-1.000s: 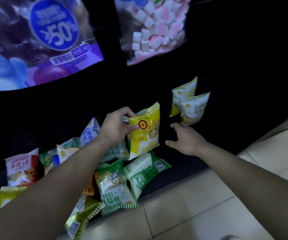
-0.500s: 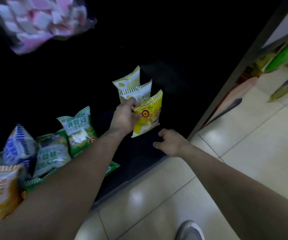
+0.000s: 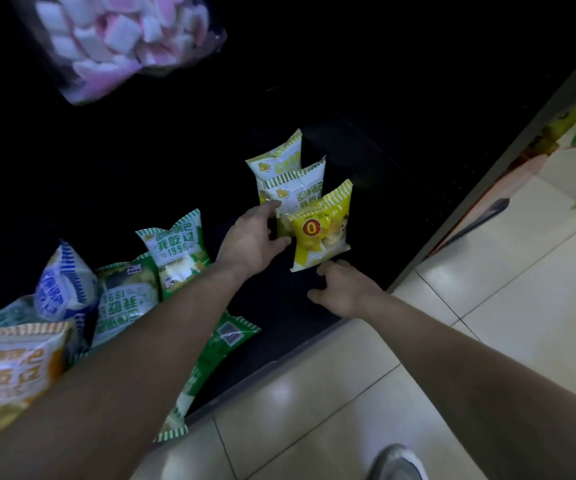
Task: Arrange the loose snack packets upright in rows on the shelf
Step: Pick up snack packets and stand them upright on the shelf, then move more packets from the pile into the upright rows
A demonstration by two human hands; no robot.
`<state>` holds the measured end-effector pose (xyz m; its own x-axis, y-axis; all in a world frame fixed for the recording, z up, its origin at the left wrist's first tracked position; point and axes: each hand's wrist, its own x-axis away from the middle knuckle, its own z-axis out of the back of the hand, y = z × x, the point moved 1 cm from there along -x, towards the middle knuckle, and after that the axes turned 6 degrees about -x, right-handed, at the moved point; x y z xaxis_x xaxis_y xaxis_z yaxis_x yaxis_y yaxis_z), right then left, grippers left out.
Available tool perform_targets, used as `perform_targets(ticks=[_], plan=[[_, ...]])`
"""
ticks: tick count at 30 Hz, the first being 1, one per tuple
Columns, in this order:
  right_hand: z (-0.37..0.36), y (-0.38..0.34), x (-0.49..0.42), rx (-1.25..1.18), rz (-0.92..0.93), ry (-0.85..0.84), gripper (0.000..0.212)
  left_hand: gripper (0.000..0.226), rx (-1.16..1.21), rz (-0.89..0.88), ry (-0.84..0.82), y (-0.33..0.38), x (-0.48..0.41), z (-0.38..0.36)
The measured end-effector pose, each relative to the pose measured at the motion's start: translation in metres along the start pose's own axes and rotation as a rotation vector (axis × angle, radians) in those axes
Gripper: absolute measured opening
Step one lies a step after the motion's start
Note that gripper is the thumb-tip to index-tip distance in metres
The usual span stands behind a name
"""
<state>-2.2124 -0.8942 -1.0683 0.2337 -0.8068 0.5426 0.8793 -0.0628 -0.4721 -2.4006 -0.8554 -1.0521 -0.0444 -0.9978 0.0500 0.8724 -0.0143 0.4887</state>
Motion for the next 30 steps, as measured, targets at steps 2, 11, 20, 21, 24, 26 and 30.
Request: perform_targets(ticks=[2, 11, 20, 21, 24, 26, 30], plan=[[0.001, -0.016, 0.006, 0.031, 0.033, -0.01, 0.061, 0.064, -0.062, 0.021, -0.028, -0.016, 0.017, 0.026], [-0.063, -0.113, 0.01, 0.087, 0.184, -0.175, 0.087, 0.054, -0.335, 0.209, -0.172, -0.121, 0.162, 0.133], [-0.133, -0.127, -0.025, 0.02, 0.076, -0.327, 0.144, 0.059, -0.331, 0.186, -0.121, -0.151, 0.187, 0.126], [-0.133, -0.129, -0.023, -0.007, 0.072, -0.326, 0.14, 0.059, -0.327, 0.187, -0.121, -0.152, 0.186, 0.125], [-0.128, -0.134, -0.021, -0.032, 0.076, -0.301, 0.122, 0.058, -0.33, 0.18, -0.108, -0.151, 0.185, 0.123], [-0.122, -0.137, -0.018, 0.06, 0.102, -0.253, 0.125, 0.058, -0.358, 0.149, -0.101, -0.15, 0.185, 0.122], [-0.104, -0.133, -0.007, 0.264, 0.159, -0.049, 0.124, 0.063, -0.398, 0.117, -0.14, -0.139, 0.181, 0.109]])
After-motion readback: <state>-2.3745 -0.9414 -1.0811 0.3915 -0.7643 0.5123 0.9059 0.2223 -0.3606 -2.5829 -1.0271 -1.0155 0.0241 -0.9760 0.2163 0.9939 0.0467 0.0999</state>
